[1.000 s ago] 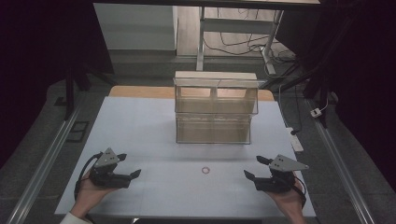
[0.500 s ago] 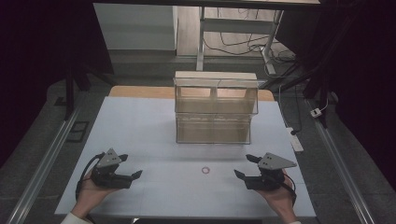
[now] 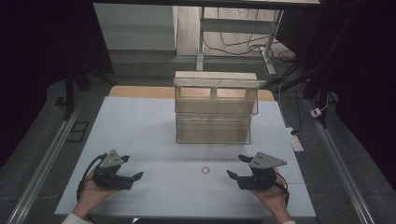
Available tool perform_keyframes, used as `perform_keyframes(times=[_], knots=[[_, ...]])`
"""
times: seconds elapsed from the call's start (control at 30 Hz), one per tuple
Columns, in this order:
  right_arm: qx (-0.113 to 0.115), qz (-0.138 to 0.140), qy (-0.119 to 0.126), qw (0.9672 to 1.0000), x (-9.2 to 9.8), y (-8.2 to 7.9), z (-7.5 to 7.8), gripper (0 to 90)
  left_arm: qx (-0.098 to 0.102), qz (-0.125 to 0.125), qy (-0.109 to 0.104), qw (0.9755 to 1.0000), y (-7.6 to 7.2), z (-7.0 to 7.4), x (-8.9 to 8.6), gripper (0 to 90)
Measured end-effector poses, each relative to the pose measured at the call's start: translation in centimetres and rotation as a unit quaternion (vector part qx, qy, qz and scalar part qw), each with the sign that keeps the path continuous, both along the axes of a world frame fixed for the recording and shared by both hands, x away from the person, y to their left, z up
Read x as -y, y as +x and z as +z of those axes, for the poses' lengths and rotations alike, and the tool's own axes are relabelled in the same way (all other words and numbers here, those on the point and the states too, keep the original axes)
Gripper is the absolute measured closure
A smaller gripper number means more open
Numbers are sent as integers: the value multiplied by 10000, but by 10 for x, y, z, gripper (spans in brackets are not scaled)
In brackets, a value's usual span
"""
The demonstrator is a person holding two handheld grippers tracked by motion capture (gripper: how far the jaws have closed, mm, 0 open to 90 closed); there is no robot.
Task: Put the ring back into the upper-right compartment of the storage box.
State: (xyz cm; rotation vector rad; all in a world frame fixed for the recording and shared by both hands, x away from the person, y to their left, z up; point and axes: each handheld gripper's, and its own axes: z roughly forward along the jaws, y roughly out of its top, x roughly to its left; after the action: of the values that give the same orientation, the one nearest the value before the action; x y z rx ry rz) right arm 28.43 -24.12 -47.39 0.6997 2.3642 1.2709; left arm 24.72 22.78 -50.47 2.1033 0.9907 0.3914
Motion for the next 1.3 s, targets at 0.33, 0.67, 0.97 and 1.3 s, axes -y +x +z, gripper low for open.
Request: perform_keyframes(times=[0.33,0.67,0.97,1.3], knots=[[-87,17,-35,10000,-13,5,-1,279,-29,-12,23,10000,0,-1,1,169],[-138,236,-105,9996,-35,12,-1,287,-37,-25,12,10000,0,-2,1,169],[-210,331,-127,9992,-50,19,0,292,-61,-47,43,10000,0,-3,2,168],[-421,460,-318,9975,-73,30,2,303,-58,-39,52,10000,0,-3,2,168]])
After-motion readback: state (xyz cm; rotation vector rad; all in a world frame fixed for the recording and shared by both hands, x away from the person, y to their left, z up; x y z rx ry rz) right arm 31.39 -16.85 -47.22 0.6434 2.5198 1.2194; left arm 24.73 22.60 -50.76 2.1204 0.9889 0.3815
